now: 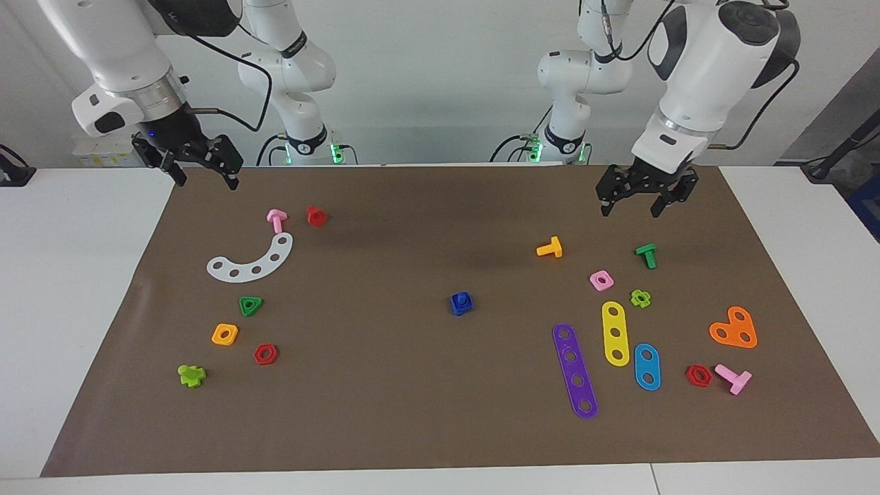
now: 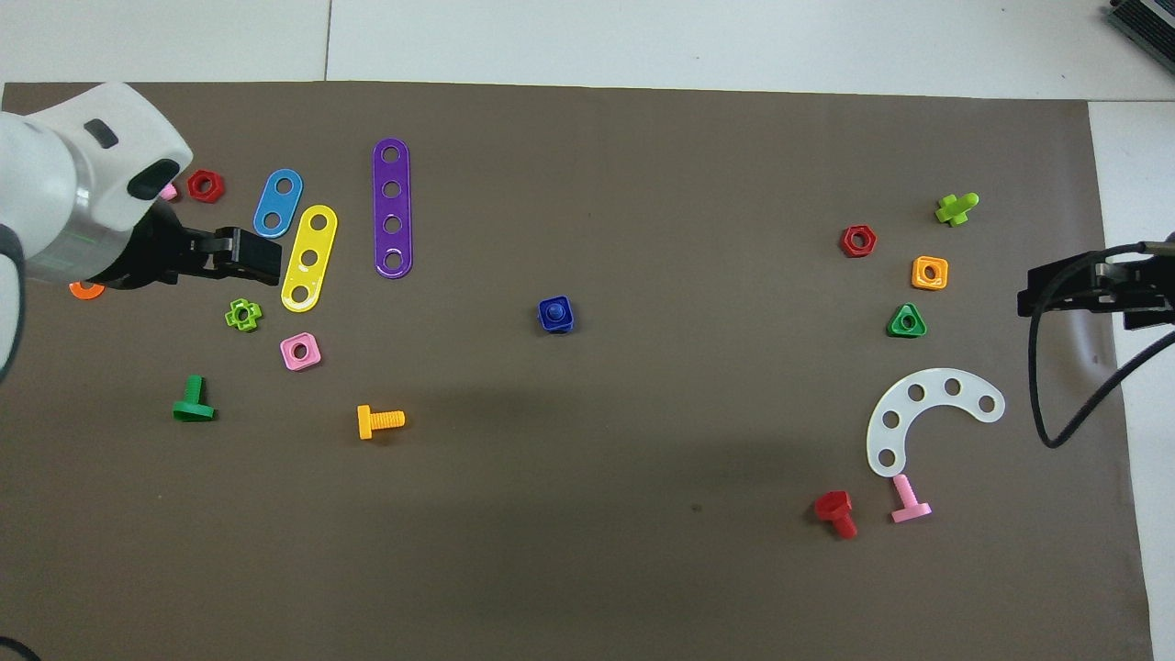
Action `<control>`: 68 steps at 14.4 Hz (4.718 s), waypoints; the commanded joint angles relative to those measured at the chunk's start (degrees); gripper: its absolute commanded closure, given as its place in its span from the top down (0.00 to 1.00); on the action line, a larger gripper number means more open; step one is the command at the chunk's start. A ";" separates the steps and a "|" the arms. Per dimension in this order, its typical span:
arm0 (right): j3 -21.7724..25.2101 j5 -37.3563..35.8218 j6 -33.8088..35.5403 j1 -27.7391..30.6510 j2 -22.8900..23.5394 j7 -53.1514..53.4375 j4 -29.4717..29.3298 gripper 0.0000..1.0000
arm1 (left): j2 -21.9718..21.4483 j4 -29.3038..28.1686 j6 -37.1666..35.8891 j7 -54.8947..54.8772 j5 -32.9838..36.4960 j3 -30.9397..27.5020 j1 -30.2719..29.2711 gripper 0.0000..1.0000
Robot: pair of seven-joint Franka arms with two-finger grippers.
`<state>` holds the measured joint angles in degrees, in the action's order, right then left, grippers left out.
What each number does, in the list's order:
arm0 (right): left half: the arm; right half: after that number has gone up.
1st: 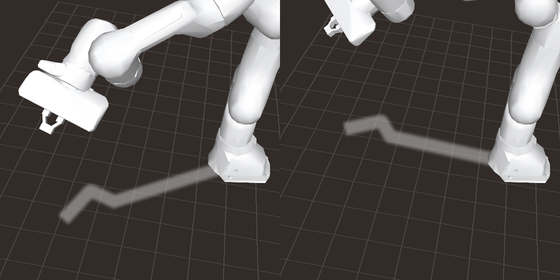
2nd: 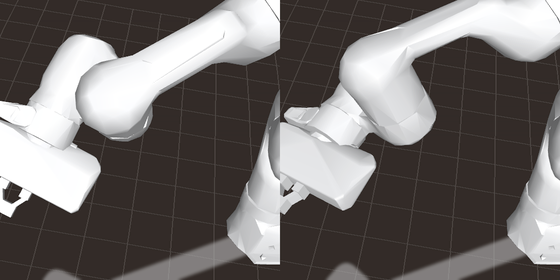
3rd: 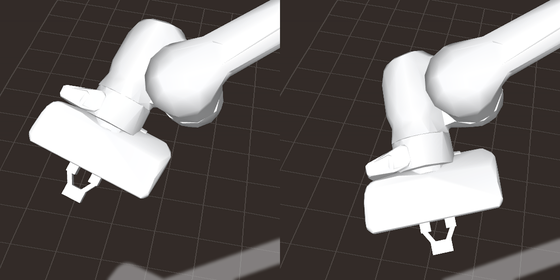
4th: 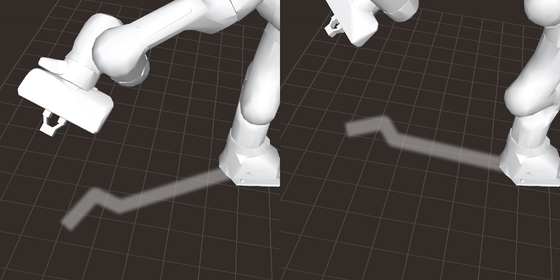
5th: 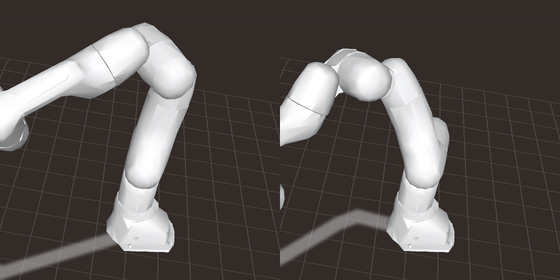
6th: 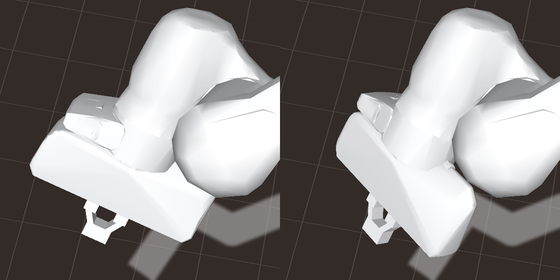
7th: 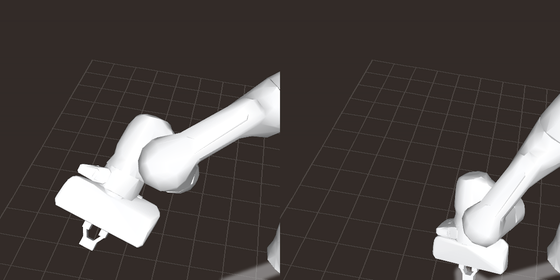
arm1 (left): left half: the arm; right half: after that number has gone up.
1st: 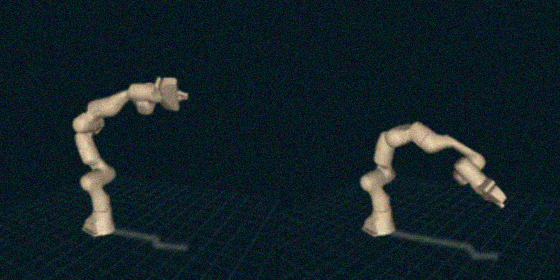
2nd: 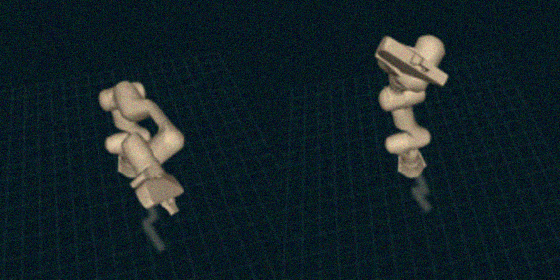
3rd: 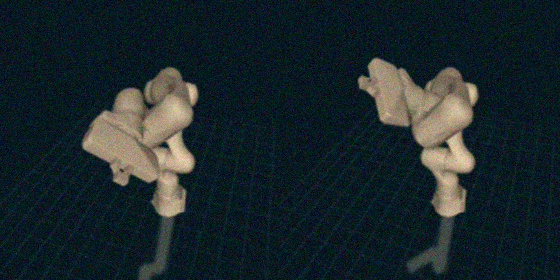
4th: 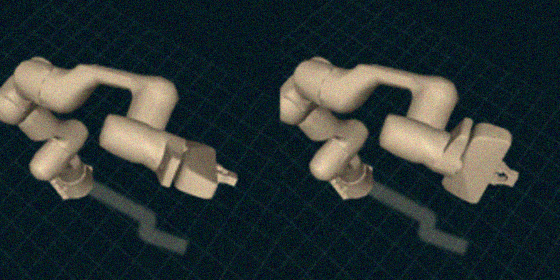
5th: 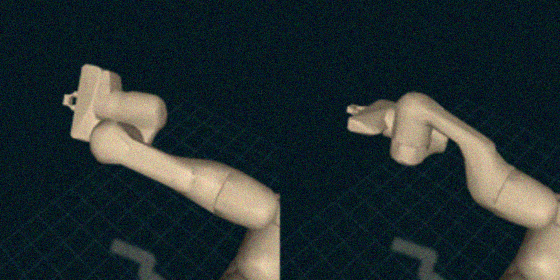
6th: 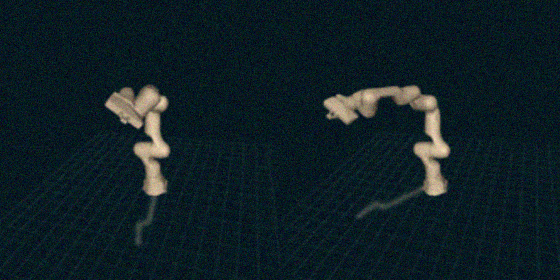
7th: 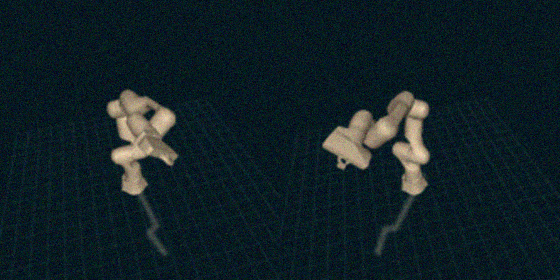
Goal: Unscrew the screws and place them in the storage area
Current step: 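Move the left gripper across the mat toward the blue nut, then lower the left gripper onto the blue nut and close it, then twist the blue nut with the left gripper to unscrew it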
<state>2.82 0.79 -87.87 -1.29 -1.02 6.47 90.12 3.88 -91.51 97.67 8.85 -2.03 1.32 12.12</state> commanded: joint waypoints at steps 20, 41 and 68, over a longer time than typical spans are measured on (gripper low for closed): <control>-0.09 0.70 -0.03 0.15 -1.09 0.65 1.19 1.00 | 24.07 0.90 26.95 23.23 0.80 -0.88 21.71 0.92; -0.09 0.70 -0.03 0.15 -1.09 0.65 1.19 1.00 | 25.12 -5.86 35.74 22.88 1.50 -0.88 23.38 0.77; -0.09 0.70 -0.03 0.15 -1.09 0.65 1.19 1.00 | 25.74 -3.41 31.27 22.53 1.59 -0.88 23.30 0.37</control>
<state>2.82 0.79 -87.87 -1.29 -1.02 6.47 90.12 29.79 -96.09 130.93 31.28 -1.34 1.17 34.88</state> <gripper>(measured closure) 0.000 0.529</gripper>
